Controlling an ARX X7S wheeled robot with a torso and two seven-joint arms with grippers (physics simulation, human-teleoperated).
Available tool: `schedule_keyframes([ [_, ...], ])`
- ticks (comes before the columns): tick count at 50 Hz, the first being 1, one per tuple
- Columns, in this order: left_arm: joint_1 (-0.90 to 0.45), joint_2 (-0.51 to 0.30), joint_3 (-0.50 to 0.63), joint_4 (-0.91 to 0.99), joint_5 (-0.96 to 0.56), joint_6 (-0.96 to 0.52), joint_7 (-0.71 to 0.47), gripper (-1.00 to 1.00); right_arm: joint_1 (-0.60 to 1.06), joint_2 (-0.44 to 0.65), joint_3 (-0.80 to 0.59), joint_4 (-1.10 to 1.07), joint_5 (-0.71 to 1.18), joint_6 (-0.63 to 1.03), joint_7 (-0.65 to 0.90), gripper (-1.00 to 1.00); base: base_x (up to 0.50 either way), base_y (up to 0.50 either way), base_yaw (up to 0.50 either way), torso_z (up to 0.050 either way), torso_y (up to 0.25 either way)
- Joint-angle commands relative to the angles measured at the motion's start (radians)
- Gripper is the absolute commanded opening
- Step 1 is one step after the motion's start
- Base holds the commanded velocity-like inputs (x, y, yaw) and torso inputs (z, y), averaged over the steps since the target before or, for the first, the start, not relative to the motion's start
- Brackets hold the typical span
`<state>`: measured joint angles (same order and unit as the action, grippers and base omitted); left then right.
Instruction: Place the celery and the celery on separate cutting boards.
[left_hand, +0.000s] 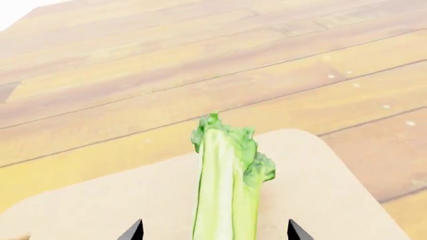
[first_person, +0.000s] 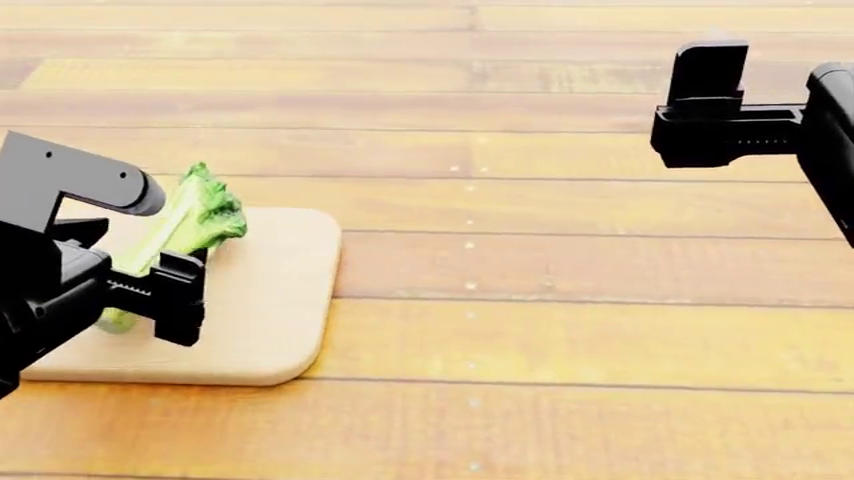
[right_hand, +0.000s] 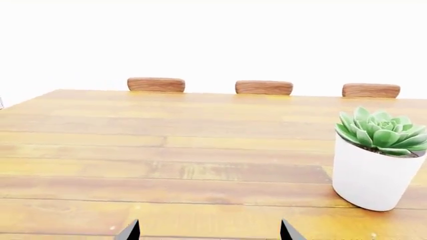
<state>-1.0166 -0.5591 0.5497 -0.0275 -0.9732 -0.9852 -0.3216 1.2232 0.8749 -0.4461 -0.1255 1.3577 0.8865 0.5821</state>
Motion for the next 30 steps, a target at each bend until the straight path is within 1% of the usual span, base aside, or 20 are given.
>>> schedule_keyframes([
  [1,-0.017,-0.038,-0.087,0.109,-0.093,-0.026,-0.031,1.00,-0.001,-0.013,0.012,0.001,0.001,0.007,-0.007,1.00,0.00,0.00,0.00,0.000,0.000],
  [5,-0.043,-0.069,-0.144,0.205,-0.182,-0.079,-0.085,1.00,0.004,-0.012,0.008,0.003,0.004,0.015,-0.009,1.00,0.00,0.00,0.00,0.003,0.000],
  [12,-0.082,-0.080,-0.219,0.329,-0.329,-0.142,-0.188,1.00,0.006,-0.012,0.007,0.005,0.009,0.020,-0.012,1.00,0.00,0.00,0.00,0.000,0.000],
  [14,-0.081,-0.092,-0.219,0.347,-0.327,-0.143,-0.192,1.00,0.005,-0.012,0.007,0.004,0.007,0.017,-0.014,1.00,0.00,0.00,0.00,0.000,0.000],
  [16,-0.063,-0.108,-0.234,0.364,-0.285,-0.107,-0.207,1.00,0.007,-0.011,0.005,0.003,0.003,0.020,-0.007,1.00,0.00,0.00,0.00,0.000,0.000],
  [18,-0.017,-0.141,-0.261,0.396,-0.286,-0.083,-0.207,1.00,0.006,-0.011,0.005,0.002,0.002,0.018,-0.004,1.00,0.00,0.00,0.00,0.000,0.000],
  [19,0.022,-0.172,-0.279,0.424,-0.288,-0.073,-0.212,1.00,0.003,-0.011,0.007,0.000,-0.002,0.012,-0.005,1.00,0.00,0.00,0.00,0.000,0.000],
  [20,0.045,-0.189,-0.294,0.439,-0.302,-0.069,-0.215,1.00,-0.147,0.139,0.111,-0.150,0.044,-0.133,-0.014,1.00,0.00,0.00,0.00,0.000,0.000],
  [21,0.086,-0.226,-0.330,0.476,-0.321,-0.059,-0.236,1.00,-0.297,0.193,0.170,-0.252,0.025,-0.237,-0.041,1.00,0.00,0.00,0.00,0.000,0.000],
  [22,0.124,-0.258,-0.361,0.511,-0.350,-0.050,-0.232,1.00,-0.447,0.203,0.184,-0.258,0.019,-0.254,-0.043,1.00,0.00,0.00,0.00,0.000,0.000],
  [23,0.144,-0.284,-0.395,0.523,-0.378,-0.047,-0.260,1.00,-0.445,0.207,0.189,-0.254,0.024,-0.255,-0.049,1.00,0.00,0.00,0.00,0.000,0.000],
  [26,0.150,-0.322,-0.439,0.524,-0.424,-0.049,-0.281,1.00,-0.458,0.227,0.214,-0.271,0.035,-0.272,-0.042,1.00,0.00,0.00,0.00,0.000,0.000],
  [28,0.163,-0.338,-0.433,0.524,-0.400,-0.052,-0.276,1.00,-0.468,0.240,0.223,-0.285,0.033,-0.278,-0.040,1.00,0.00,0.00,0.00,0.000,0.000],
  [30,0.191,-0.349,-0.442,0.526,-0.385,-0.040,-0.271,1.00,-0.486,0.250,0.214,-0.293,-0.012,-0.284,-0.045,1.00,0.00,0.00,0.00,0.000,0.000],
])
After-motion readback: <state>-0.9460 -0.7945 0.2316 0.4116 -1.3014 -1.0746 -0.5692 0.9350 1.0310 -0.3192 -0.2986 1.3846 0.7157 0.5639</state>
